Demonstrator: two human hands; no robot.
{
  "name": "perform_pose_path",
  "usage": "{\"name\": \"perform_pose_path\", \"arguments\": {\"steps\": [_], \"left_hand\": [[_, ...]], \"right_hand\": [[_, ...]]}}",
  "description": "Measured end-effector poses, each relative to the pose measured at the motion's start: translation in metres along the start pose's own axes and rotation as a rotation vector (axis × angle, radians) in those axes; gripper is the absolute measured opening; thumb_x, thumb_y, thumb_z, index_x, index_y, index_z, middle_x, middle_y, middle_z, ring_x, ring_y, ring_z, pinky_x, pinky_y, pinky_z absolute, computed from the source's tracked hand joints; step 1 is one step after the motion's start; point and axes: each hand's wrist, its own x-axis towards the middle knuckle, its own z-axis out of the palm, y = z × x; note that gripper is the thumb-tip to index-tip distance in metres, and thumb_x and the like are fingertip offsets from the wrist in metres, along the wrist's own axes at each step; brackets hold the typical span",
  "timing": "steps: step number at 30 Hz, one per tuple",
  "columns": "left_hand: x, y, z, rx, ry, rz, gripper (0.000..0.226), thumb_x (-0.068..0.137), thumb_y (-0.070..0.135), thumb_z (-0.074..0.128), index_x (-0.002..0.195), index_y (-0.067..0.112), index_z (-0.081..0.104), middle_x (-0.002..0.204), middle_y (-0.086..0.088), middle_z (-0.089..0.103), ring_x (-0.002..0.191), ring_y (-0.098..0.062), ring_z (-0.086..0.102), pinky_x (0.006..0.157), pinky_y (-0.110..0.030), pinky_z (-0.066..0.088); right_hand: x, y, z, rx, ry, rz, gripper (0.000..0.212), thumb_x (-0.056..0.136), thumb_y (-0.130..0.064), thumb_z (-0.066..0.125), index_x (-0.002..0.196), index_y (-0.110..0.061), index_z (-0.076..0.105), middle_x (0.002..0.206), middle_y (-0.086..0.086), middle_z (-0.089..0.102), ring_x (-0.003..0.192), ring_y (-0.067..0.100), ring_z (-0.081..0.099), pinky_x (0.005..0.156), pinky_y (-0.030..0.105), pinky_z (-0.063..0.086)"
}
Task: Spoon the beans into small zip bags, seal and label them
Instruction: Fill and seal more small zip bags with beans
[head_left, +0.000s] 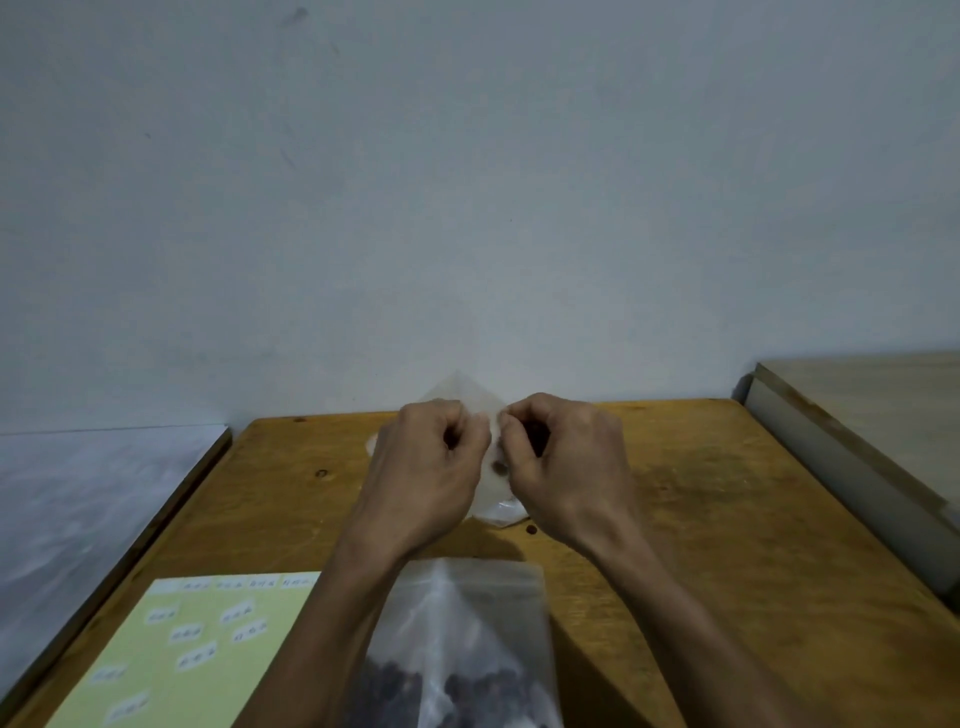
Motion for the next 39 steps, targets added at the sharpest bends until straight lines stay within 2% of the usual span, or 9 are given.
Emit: {"name": "perform_pose_path", "arguments": {"steps": [6, 10, 15, 18, 22, 24, 29, 33, 39], "left_hand": [[-0.002, 0.013, 0.003, 0.148, 0.113, -0.018, 0.040, 0.077, 0.019, 0.065, 0.045, 0.006, 0.044, 0.041, -0.002, 0.038, 0.042, -0.018, 0.038, 0.050, -0.042, 0.050], [0.011, 0.011, -0.002, 0.140, 0.087, -0.117, 0.042, 0.073, 0.021, 0.065, 0.040, 0.012, 0.041, 0.041, -0.003, 0.036, 0.042, -0.021, 0.037, 0.048, -0.037, 0.044], [0.013, 0.005, -0.008, 0.195, -0.025, -0.093, 0.040, 0.073, 0.027, 0.072, 0.043, 0.015, 0.048, 0.042, -0.003, 0.050, 0.045, -0.016, 0.048, 0.053, -0.036, 0.052], [0.009, 0.001, -0.012, 0.121, -0.101, 0.023, 0.044, 0.060, 0.066, 0.076, 0.075, 0.027, 0.060, 0.070, 0.014, 0.059, 0.065, -0.004, 0.054, 0.061, -0.029, 0.049], [0.010, -0.010, -0.019, 0.392, -0.421, 0.138, 0.134, 0.039, 0.077, 0.082, 0.153, 0.041, 0.021, 0.154, 0.018, 0.022, 0.138, -0.006, 0.019, 0.113, -0.031, 0.032], [0.010, -0.013, -0.016, 0.474, -0.475, 0.175, 0.135, 0.049, 0.069, 0.087, 0.156, 0.036, 0.012, 0.154, 0.014, 0.021, 0.129, -0.002, 0.017, 0.119, -0.035, 0.024], [0.012, -0.017, -0.009, 0.577, -0.465, 0.233, 0.114, 0.057, 0.072, 0.080, 0.150, 0.033, 0.027, 0.132, 0.014, 0.038, 0.115, -0.008, 0.030, 0.101, -0.027, 0.033], [0.014, -0.018, -0.007, 0.445, -0.504, 0.244, 0.099, 0.053, 0.076, 0.069, 0.140, 0.037, 0.042, 0.122, 0.020, 0.043, 0.113, -0.006, 0.039, 0.099, -0.034, 0.045], [0.017, -0.028, -0.007, 0.457, -0.553, 0.135, 0.115, 0.059, 0.063, 0.086, 0.153, 0.035, 0.027, 0.148, 0.014, 0.035, 0.130, -0.010, 0.038, 0.109, -0.033, 0.040]], "right_hand": [[0.008, 0.009, -0.007, -0.064, 0.098, 0.090, 0.006, 0.087, -0.018, 0.066, 0.085, -0.015, 0.070, 0.072, -0.007, 0.069, 0.061, 0.007, 0.064, 0.060, 0.035, 0.057], [-0.004, 0.003, -0.006, -0.022, -0.111, -0.072, 0.018, 0.085, -0.008, 0.067, 0.095, -0.023, 0.068, 0.092, -0.008, 0.071, 0.075, 0.006, 0.067, 0.060, 0.014, 0.049], [0.005, 0.014, -0.010, 0.035, -0.246, 0.179, 0.029, 0.088, -0.005, 0.063, 0.103, -0.022, 0.080, 0.096, -0.008, 0.078, 0.066, -0.005, 0.065, 0.065, 0.003, 0.050], [0.005, 0.017, -0.011, 0.162, -0.232, 0.275, 0.020, 0.088, -0.008, 0.067, 0.099, -0.020, 0.079, 0.082, -0.008, 0.075, 0.066, 0.010, 0.072, 0.065, 0.037, 0.064], [0.004, 0.018, -0.014, 0.407, -0.281, 0.391, 0.020, 0.090, 0.003, 0.064, 0.096, -0.011, 0.077, 0.088, 0.007, 0.077, 0.075, 0.021, 0.074, 0.065, 0.044, 0.064], [0.003, 0.014, -0.016, 0.511, -0.328, 0.416, 0.016, 0.090, 0.001, 0.068, 0.097, -0.010, 0.077, 0.090, 0.009, 0.076, 0.076, 0.020, 0.073, 0.064, 0.038, 0.064], [0.005, 0.020, -0.014, 0.058, -0.297, 0.118, 0.016, 0.080, -0.015, 0.083, 0.091, -0.025, 0.082, 0.080, -0.019, 0.066, 0.064, -0.004, 0.057, 0.056, 0.013, 0.043], [0.009, 0.022, -0.017, 0.263, -0.597, 0.106, 0.030, 0.080, -0.011, 0.082, 0.108, -0.022, 0.079, 0.101, -0.010, 0.077, 0.058, -0.005, 0.063, 0.054, 0.020, 0.054], [0.013, 0.030, -0.018, 0.307, -0.617, 0.160, 0.035, 0.079, -0.010, 0.083, 0.112, -0.020, 0.077, 0.107, -0.009, 0.076, 0.062, -0.002, 0.067, 0.057, 0.023, 0.055]]}}
